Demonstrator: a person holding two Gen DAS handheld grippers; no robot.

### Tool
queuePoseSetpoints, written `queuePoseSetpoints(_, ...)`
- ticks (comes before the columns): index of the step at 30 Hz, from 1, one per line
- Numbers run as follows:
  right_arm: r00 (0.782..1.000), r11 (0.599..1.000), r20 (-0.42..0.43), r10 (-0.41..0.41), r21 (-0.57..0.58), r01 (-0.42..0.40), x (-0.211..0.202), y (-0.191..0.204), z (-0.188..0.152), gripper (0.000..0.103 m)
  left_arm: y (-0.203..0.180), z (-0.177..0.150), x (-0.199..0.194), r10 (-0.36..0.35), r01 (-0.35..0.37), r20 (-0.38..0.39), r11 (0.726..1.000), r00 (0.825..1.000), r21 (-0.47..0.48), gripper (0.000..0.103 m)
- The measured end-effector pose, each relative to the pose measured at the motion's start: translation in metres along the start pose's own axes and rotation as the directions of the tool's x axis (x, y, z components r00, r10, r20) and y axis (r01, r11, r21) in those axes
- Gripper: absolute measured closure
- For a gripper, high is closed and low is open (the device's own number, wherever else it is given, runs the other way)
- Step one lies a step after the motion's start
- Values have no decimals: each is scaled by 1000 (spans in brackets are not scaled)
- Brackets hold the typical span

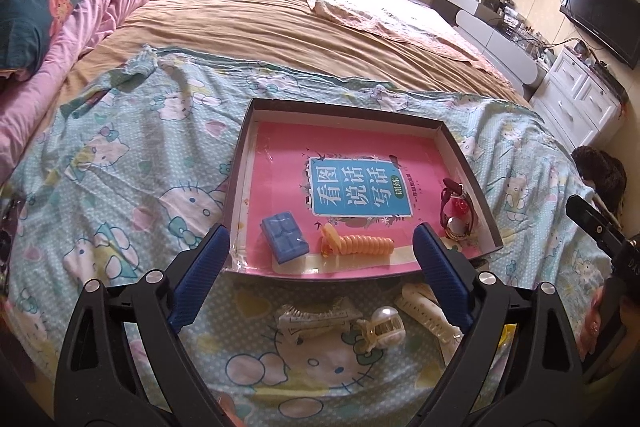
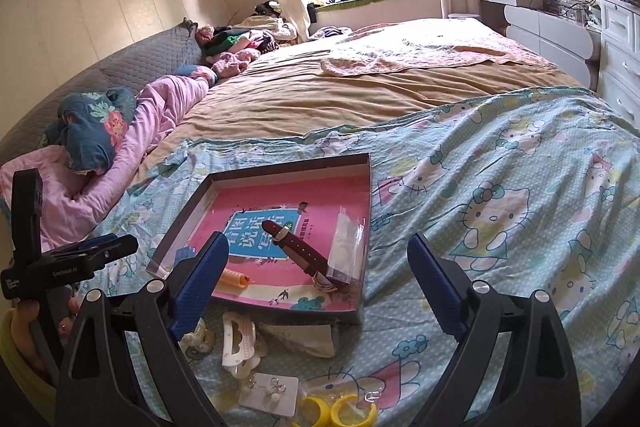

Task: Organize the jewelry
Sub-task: 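Withdraw both tools from the box toward the white hair clips and bangles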

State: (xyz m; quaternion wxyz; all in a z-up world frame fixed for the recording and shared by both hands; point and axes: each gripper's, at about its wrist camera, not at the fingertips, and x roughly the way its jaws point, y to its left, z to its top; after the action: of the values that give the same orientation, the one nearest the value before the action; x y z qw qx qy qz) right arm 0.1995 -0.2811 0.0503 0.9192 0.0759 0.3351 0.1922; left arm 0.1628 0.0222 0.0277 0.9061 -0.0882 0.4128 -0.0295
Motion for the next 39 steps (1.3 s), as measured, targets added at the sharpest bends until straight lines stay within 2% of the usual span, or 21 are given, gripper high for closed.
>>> queuePoseSetpoints(21,999,999,-48,15,-39,-17,-14,17,-28,12,5,-30,-20,16,-16,0,1000,1000,-11,17)
queuePoseSetpoints(39,991,1000,-135,-15,-24,12,-17,2,-65,12,-6,-58,-13,24,-23,-47,999,999,28,17)
